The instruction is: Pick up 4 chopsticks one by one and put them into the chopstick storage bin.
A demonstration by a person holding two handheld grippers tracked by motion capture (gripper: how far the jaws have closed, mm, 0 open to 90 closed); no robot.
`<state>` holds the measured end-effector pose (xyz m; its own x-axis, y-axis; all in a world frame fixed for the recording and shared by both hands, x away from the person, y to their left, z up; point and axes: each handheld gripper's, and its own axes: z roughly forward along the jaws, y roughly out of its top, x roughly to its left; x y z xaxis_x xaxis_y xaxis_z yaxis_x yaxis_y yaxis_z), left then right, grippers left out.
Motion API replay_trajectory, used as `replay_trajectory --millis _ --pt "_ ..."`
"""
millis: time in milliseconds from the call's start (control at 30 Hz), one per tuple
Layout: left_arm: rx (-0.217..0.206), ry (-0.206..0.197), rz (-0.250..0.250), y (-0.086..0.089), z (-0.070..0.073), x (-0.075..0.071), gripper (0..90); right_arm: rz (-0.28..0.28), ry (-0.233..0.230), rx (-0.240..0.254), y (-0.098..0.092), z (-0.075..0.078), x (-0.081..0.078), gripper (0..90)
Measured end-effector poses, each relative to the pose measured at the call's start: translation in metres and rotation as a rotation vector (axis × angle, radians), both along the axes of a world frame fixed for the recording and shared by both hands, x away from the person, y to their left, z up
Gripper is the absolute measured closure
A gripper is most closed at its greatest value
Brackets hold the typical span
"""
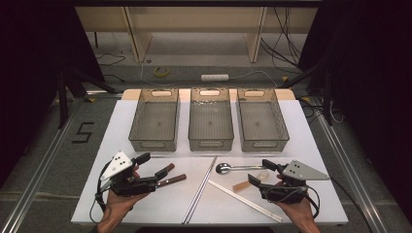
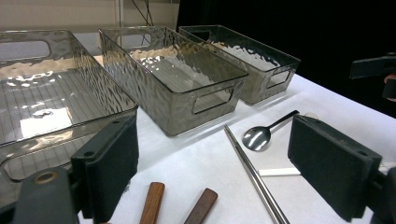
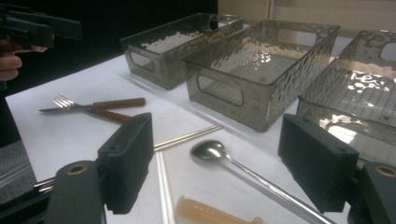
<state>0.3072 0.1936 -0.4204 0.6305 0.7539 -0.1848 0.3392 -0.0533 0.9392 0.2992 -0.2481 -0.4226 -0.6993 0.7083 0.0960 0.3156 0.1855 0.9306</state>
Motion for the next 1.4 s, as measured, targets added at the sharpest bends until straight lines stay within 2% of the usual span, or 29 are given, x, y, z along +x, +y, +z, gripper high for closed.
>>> replay_trajectory --millis 133,267,300,333,400,433,500,533,567,600,633,667,700,733,767,800,833,867,900,933,1033,1133,1167,1233,1400 --pt "-0.001 0.000 0.000 0.000 0.000 0.000 15.7 0.012 0.011 -0.021 0.001 0.002 0.001 28.6" --pt "-0.002 0.002 0.001 0.000 0.000 0.001 15.7 0.049 0.039 -0.079 0.001 0.009 0.005 29.8" --pt "-0.002 0.002 0.000 0.000 0.000 0.001 15.7 0.068 0.052 -0.109 0.002 0.010 0.007 29.8" --pt "0.000 0.003 0.000 0.000 0.000 0.001 15.7 0.068 0.052 -0.109 0.002 0.010 0.007 29.8" --pt "-0.001 0.003 0.001 0.000 0.000 0.001 15.7 0.091 0.071 -0.154 0.004 0.013 0.008 30.2" --pt "-0.001 0.003 0.001 0.001 0.000 0.001 15.7 0.119 0.088 -0.211 0.007 0.015 0.010 31.1" --pt "-0.006 0.004 0.005 0.000 0.000 0.001 15.7 0.126 0.102 -0.246 0.008 0.016 0.010 32.2" --pt "-0.006 0.004 0.005 0.001 0.000 0.001 15.7 0.126 0.102 -0.246 0.008 0.016 0.010 32.2" --pt "-0.004 0.004 0.004 0.001 0.000 0.001 15.7 0.140 0.134 -0.289 0.010 0.017 0.010 32.4" --pt "-0.004 0.004 0.003 0.001 0.000 0.001 15.7 0.140 0.134 -0.289 0.010 0.017 0.010 32.4" --pt "0.000 0.005 0.000 0.000 0.000 0.001 15.7 0.159 0.175 -0.341 0.012 0.017 0.012 32.4" --pt "0.003 0.005 -0.002 0.000 0.000 0.001 15.7 0.159 0.175 -0.341 0.012 0.017 0.012 32.4" --pt "0.004 0.005 -0.002 0.000 0.000 0.001 15.7 0.171 0.209 -0.399 0.014 0.017 0.013 34.3" --pt "0.005 0.004 -0.002 0.000 0.000 0.001 15.7 0.171 0.209 -0.399 0.014 0.017 0.013 34.3" --pt "0.004 0.004 -0.003 0.000 0.000 0.001 15.7 0.192 0.243 -0.445 0.018 0.016 0.015 36.7" --pt "0.003 0.005 -0.002 0.000 0.000 0.001 15.7 0.192 0.243 -0.445 0.018 0.016 0.015 36.7" --pt "0.003 0.006 -0.002 0.000 0.000 0.001 15.7 0.197 0.255 -0.469 0.019 0.015 0.016 37.7" --pt "0.004 0.006 -0.003 0.000 0.000 0.001 15.7 0.204 0.294 -0.537 0.024 0.013 0.019 39.9" --pt "0.004 0.006 -0.003 0.000 0.000 0.001 15.7 0.204 0.294 -0.537 0.024 0.013 0.019 39.9" --pt "0.004 0.006 -0.003 0.000 0.000 0.001 15.7 0.221 0.346 -0.581 0.026 0.009 0.021 41.7" --pt "0.004 0.004 -0.003 0.000 0.000 0.001 15.7 0.221 0.385 -0.641 0.029 0.005 0.022 46.3" --pt "0.002 0.003 -0.004 0.000 0.000 0.001 15.7 0.235 0.406 -0.654 0.030 0.001 0.022 48.8" --pt "0.001 0.003 -0.003 0.000 0.000 0.001 15.7 0.241 0.427 -0.682 0.031 -0.002 0.022 50.1" --pt "0.000 0.004 -0.003 0.000 0.000 0.001 15.7 0.242 0.445 -0.699 0.031 -0.005 0.021 51.7" --pt "0.002 0.004 -0.005 0.000 0.001 0.000 15.7 0.247 0.472 -0.714 0.033 -0.010 0.021 55.3"
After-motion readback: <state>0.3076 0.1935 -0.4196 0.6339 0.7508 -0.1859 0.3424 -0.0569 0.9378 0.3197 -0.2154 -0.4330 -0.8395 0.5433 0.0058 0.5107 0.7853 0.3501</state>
